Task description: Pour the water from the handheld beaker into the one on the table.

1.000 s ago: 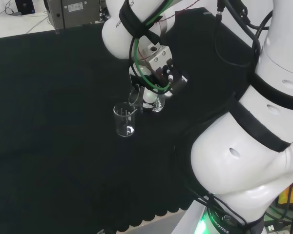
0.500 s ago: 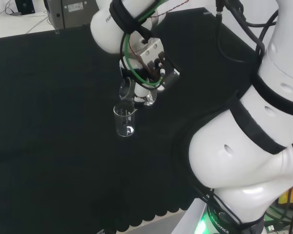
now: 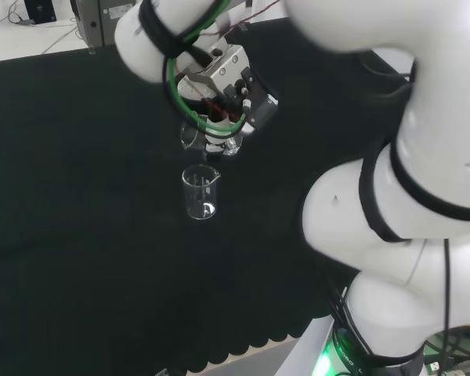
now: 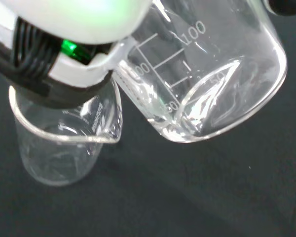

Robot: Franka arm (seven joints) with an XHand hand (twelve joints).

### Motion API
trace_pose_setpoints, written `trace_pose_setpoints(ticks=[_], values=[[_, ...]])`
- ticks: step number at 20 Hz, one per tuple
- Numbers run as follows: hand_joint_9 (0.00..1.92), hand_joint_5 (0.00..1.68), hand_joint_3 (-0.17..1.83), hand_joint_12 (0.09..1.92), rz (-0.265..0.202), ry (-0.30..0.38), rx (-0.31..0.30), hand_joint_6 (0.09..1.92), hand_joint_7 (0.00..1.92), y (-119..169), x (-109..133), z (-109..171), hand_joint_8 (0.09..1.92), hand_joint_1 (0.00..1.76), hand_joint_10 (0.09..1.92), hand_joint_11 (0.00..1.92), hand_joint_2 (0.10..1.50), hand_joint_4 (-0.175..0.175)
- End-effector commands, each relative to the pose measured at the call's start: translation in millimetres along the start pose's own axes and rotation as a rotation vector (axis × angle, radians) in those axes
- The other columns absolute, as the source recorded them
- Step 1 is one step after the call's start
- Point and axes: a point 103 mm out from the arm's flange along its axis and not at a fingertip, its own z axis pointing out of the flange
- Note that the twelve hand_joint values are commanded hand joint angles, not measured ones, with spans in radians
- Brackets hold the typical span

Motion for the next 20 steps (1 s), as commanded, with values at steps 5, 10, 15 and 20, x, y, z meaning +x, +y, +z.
trace_pose_setpoints(ticks=[5, 10, 15, 20], values=[[1.82, 1.28, 0.78, 0.65, 0.022, -0.062, 0.187, 0.72, 1.53, 0, -7, 55, 0.73, 1.16, 0.21, 1.49, 0.59, 0.072], [1.82, 1.28, 0.78, 0.66, 0.018, -0.088, 0.176, 0.73, 1.53, 1, -3, 50, 0.74, 1.16, 0.21, 1.49, 0.59, 0.073], [1.82, 1.27, 0.78, 0.66, 0.017, -0.099, 0.166, 0.73, 1.53, 2, 1, 46, 0.74, 1.16, 0.21, 1.49, 0.59, 0.075], [1.82, 1.27, 0.78, 0.66, 0.012, -0.125, 0.160, 0.73, 1.53, 1, 5, 40, 0.74, 1.16, 0.21, 1.49, 0.59, 0.076]])
